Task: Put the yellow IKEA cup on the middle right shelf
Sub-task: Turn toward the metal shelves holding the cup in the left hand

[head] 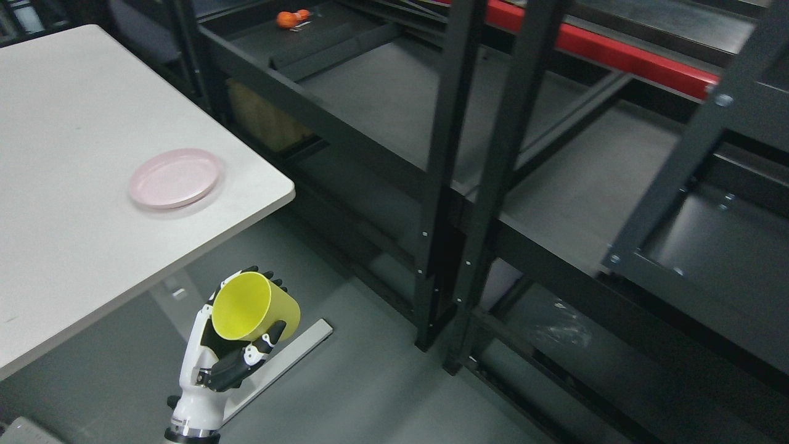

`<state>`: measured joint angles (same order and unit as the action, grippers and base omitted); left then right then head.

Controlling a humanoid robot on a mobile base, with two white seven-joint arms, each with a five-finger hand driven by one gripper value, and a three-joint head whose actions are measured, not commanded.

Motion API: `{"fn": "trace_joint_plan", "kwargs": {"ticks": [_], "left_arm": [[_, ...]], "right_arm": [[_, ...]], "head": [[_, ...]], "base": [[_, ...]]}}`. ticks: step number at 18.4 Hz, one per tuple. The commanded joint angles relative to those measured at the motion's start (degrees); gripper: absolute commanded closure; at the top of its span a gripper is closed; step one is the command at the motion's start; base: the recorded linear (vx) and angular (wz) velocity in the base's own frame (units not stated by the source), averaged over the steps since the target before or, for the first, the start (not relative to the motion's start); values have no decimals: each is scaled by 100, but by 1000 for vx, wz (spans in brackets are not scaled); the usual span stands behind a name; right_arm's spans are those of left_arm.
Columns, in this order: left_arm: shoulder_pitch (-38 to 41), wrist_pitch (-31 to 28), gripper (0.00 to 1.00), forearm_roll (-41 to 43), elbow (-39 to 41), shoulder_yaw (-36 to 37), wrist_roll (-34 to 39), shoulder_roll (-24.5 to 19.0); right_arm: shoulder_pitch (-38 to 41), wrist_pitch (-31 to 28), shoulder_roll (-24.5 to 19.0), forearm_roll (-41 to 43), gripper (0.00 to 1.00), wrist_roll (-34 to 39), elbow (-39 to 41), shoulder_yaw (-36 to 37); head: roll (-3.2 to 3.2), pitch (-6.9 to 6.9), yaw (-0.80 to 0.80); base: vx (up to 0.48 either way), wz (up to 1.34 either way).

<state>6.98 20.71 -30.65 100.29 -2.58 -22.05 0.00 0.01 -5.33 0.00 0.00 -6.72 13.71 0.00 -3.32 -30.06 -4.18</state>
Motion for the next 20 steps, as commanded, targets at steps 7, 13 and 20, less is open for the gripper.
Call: {"fn": "trace_joint_plan", "kwargs": {"ticks": [7, 13, 20], "left_arm": [[-48, -32, 99, -2, 17, 29, -1, -132], [-92, -40, 99, 7, 17, 108, -1, -123], [-74, 21, 99, 7, 26, 871, -1, -114]], "right_arm": [[78, -3, 100, 141, 1, 4, 0, -97], [78, -3, 100, 141, 1, 4, 0, -97], [78, -3, 100, 141, 1, 4, 0, -97]], "head": [[0, 0, 0], [0, 2, 0], [0, 2, 0]], "base": [[-203, -1016], [-81, -649], [46, -3]]}}
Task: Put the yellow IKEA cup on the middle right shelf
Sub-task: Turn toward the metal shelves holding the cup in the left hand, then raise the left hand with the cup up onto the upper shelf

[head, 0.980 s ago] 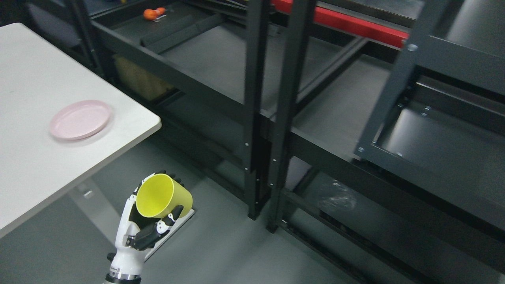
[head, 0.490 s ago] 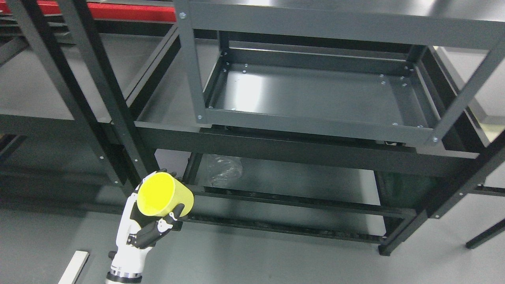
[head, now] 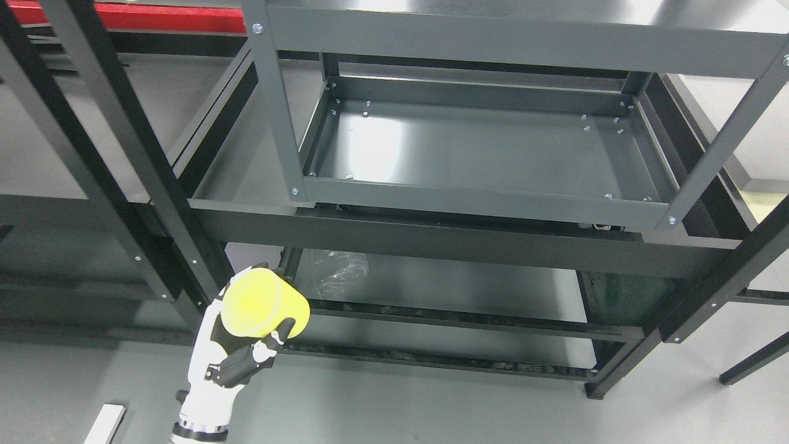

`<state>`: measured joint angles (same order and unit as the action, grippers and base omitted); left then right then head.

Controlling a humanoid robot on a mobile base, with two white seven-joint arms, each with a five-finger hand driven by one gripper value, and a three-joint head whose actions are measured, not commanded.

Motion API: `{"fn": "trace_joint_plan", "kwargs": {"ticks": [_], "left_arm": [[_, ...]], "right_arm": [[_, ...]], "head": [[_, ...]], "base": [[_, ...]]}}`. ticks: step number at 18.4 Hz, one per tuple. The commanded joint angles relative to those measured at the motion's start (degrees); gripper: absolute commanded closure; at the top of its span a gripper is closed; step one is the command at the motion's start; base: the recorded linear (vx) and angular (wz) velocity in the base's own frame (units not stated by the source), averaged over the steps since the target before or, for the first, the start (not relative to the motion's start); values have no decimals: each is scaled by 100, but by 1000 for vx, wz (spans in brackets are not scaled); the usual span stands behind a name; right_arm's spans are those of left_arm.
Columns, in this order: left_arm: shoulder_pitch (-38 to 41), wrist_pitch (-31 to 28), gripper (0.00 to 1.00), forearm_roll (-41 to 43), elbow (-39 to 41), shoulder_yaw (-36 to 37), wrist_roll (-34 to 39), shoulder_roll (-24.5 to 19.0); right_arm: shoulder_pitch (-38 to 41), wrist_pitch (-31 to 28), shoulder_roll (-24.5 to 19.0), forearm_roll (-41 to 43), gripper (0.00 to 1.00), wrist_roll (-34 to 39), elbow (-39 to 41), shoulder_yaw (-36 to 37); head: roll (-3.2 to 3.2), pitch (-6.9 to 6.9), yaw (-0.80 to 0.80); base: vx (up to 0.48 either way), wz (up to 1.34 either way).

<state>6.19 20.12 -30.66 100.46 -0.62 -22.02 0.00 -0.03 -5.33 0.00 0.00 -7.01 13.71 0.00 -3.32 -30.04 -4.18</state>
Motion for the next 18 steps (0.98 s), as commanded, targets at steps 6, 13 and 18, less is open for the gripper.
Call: {"fn": "trace_joint_plan", "kwargs": {"ticks": [6, 13, 18], "left_arm": [[-91, 256, 99, 25, 52, 1231, -4, -105], [-126, 388, 99, 42, 70, 1231, -13, -140], [-670, 309, 99, 51, 61, 1406, -4, -324]], "right_arm": [[82, -3, 100, 141, 1, 33, 0, -97], [82, -3, 100, 141, 1, 33, 0, -97], [82, -3, 100, 141, 1, 33, 0, -105]], "head": [[0, 0, 0], [0, 0, 0], [0, 1, 0]], "base": [[49, -134], [57, -129], [97, -69]]}}
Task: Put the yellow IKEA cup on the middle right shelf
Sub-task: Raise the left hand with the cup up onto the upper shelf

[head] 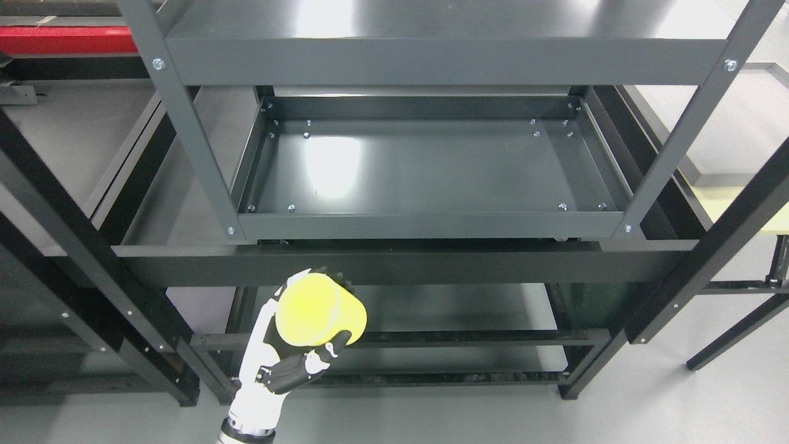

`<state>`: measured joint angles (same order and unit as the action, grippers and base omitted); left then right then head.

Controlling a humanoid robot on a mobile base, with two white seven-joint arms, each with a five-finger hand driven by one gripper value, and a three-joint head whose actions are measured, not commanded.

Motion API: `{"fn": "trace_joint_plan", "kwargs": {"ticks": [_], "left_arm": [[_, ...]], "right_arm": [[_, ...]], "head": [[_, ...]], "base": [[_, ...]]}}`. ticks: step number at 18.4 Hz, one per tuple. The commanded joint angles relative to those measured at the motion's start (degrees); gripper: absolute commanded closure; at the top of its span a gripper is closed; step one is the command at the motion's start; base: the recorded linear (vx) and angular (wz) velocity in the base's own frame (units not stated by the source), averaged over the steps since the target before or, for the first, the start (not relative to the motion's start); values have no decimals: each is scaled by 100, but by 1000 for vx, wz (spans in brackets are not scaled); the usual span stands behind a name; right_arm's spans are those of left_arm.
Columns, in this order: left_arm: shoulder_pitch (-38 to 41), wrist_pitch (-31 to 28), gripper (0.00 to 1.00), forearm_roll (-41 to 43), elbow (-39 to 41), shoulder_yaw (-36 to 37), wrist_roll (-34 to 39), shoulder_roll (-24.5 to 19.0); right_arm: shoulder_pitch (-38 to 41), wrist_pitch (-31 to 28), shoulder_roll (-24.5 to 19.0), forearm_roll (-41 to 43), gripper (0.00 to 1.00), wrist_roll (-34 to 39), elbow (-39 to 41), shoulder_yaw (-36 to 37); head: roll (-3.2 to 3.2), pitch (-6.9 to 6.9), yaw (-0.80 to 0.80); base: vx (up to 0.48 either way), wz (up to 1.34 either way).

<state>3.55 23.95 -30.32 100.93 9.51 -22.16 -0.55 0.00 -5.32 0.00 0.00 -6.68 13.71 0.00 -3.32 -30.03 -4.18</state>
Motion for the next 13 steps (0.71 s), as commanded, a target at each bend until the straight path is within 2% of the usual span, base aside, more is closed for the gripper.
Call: {"fn": "trace_joint_plan", "kwargs": {"ticks": [1, 4, 9, 13], "left_arm": [[-677, -92, 99, 17, 14, 455, 10, -470], [-1293, -215, 99, -9, 14, 832, 10, -586], [-2269, -260, 99, -70, 32, 2202, 36, -560], [-2551, -479, 99, -369, 32, 3161, 36, -454]], "right_arm": [[79, -4, 100, 141, 1, 0, 9, -105], [79, -4, 100, 141, 1, 0, 0, -97], [79, -4, 100, 141, 1, 0, 0, -105], [79, -4, 100, 141, 1, 0, 0, -97]], "head": [[0, 0, 0], [0, 0, 0], [0, 0, 0], [0, 0, 0]], "base": [[113, -16], [165, 64], [189, 182], [97, 120]]}}
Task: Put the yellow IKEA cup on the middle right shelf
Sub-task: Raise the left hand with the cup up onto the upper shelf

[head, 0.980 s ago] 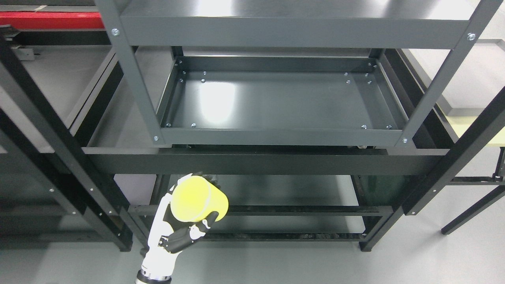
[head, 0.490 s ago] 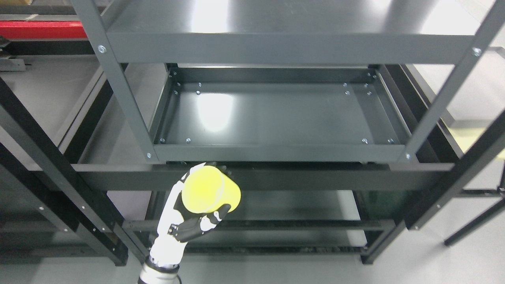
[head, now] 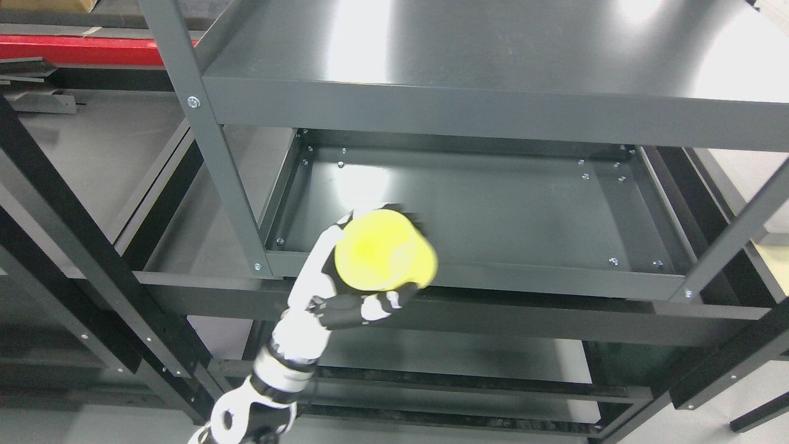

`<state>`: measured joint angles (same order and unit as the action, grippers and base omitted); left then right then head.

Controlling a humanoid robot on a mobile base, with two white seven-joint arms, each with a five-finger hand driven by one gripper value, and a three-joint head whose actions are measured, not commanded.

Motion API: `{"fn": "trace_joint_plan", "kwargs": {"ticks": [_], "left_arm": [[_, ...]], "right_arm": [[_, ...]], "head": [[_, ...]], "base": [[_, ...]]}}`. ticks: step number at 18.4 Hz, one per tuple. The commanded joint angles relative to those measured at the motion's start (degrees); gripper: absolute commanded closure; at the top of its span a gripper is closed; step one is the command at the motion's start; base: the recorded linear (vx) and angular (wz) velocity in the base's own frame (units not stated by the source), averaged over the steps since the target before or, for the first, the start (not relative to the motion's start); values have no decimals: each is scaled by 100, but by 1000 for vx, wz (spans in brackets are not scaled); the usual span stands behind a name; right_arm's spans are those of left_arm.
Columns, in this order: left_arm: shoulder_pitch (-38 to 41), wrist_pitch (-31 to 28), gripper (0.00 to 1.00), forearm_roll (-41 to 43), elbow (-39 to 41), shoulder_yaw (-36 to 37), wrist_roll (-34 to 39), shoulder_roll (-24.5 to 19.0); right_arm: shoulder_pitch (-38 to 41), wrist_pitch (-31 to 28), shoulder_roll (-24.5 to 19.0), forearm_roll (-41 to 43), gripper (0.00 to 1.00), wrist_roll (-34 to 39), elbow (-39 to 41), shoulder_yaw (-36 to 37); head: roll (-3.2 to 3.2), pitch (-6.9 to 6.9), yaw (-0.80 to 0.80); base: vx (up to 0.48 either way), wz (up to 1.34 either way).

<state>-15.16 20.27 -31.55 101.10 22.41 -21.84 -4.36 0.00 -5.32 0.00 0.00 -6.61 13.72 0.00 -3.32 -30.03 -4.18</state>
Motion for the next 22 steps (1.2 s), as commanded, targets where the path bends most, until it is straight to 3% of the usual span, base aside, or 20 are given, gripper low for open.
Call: {"fn": "trace_joint_plan", "kwargs": {"ticks": [1, 5, 11, 18, 22], "left_arm": [[-777, -111, 99, -290, 15, 2021, 4, -39], [-1479, -120, 99, -632, 15, 2504, 22, 336], [-2824, -365, 99, -1405, 23, 2821, 468, 336], [-4107, -444, 100, -1941, 50, 2752, 2418, 336], [-4820, -1830, 100, -2285, 15, 2366, 4096, 336]], "right_arm": [[79, -4, 100, 141, 1, -7, 0, -97], [79, -4, 100, 141, 1, -7, 0, -97], [79, -4, 100, 141, 1, -7, 0, -97], [79, -4, 100, 141, 1, -7, 0, -97], [79, -4, 100, 141, 1, -7, 0, -97]], "head": [[0, 0, 0], [0, 0, 0], [0, 0, 0], [0, 0, 0], [0, 0, 0]], "base": [[27, 9], [1, -2], [-11, -13], [0, 0], [0, 0]]}}
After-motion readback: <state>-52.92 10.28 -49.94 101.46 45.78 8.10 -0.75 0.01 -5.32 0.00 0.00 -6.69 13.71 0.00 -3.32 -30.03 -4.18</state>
